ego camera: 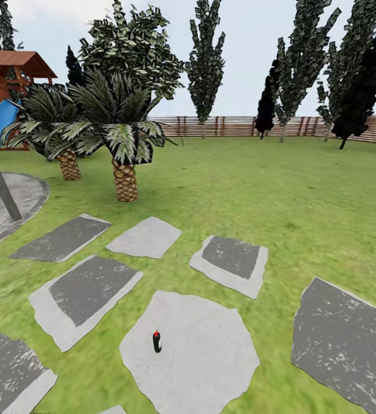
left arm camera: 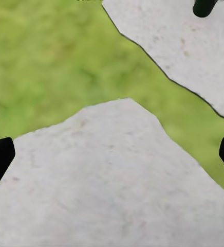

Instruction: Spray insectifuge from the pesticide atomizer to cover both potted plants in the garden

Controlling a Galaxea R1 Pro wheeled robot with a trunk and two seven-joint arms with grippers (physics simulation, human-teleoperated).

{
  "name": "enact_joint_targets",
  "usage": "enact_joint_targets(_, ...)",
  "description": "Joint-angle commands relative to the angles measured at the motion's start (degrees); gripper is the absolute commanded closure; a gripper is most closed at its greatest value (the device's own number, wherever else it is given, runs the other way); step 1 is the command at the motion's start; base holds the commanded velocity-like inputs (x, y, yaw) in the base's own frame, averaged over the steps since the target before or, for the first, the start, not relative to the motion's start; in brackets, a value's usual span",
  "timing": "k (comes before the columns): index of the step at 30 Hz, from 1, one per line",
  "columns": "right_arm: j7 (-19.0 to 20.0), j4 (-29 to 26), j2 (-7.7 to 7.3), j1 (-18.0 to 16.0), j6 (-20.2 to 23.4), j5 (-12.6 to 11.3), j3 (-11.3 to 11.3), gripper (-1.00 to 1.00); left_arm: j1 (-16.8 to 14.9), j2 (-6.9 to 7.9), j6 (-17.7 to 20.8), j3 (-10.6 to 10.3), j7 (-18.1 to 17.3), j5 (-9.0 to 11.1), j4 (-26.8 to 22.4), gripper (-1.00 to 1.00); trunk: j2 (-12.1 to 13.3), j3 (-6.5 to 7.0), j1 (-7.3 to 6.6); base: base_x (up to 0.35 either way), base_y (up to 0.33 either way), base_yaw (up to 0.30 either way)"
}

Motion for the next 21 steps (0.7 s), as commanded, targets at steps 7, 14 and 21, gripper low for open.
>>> enact_joint_targets(7,-0.1,0.0,0.0,0.0,-0.2,0.0,0.0,-1.0,0.0,-0.02,-0.2,0.1,0.0,0.0,0.1,-1.0,0.0,-0.05,0.01,0.08,-0.06,0.279)
enact_joint_targets(14,-0.1,-0.1,0.0,0.0,-0.1,0.0,0.0,-1.0,0.0,-0.02,-0.2,0.1,0.0,0.0,0.0,-1.0,0.0,-0.05,0.01,0.003,-0.002,0.279)
enact_joint_targets(21,-0.1,-0.2,0.0,0.0,-0.2,0.0,0.0,-1.0,0.0,-0.12,-0.2,0.1,0.0,0.0,0.0,-1.0,0.0,-0.05,0.01,0.1,-0.099,0.251)
